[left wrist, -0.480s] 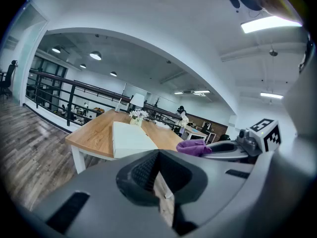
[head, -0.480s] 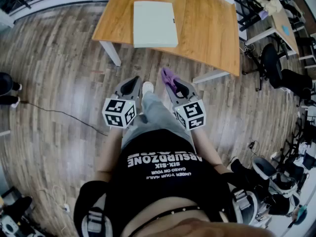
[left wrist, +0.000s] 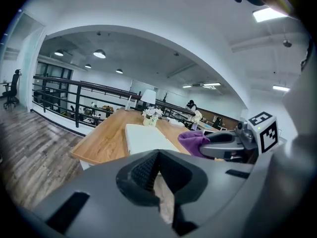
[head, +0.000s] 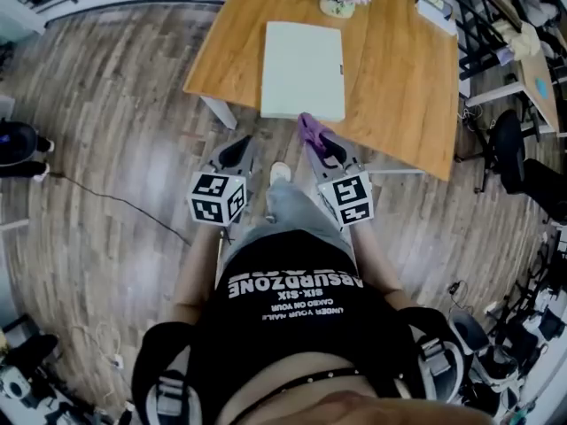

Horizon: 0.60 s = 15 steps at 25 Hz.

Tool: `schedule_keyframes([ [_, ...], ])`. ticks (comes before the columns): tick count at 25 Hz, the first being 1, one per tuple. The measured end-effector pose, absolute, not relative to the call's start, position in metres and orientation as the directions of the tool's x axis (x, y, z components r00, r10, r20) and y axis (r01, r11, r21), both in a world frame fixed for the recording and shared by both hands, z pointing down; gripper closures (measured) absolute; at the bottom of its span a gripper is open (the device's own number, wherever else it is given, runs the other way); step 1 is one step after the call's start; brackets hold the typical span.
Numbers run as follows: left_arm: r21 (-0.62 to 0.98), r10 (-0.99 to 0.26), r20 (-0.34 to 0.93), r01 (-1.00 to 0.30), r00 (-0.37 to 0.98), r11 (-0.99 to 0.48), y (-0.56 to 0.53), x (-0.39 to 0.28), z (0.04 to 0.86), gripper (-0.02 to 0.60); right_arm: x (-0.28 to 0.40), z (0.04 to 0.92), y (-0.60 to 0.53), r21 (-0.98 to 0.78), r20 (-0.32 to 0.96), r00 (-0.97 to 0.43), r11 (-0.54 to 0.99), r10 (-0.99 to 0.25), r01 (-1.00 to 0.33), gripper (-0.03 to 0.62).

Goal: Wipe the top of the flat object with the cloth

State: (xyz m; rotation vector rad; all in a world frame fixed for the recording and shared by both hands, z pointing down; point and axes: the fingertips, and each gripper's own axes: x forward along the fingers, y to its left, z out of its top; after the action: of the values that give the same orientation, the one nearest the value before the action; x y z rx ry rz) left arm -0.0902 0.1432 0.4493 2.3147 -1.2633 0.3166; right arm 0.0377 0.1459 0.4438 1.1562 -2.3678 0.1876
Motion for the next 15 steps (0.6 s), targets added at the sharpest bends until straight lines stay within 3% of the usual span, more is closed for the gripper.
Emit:
schedule_keyframes([
  [15, 0.306, -0.682, 0.514, -0.853, 0.521, -0.422, 0.020, -0.071, 0.492, 0.566, 0.042, 0.461, -0.018, 0.183, 0.499, -0.527, 0.679, -0.687, -0.711, 0.496],
])
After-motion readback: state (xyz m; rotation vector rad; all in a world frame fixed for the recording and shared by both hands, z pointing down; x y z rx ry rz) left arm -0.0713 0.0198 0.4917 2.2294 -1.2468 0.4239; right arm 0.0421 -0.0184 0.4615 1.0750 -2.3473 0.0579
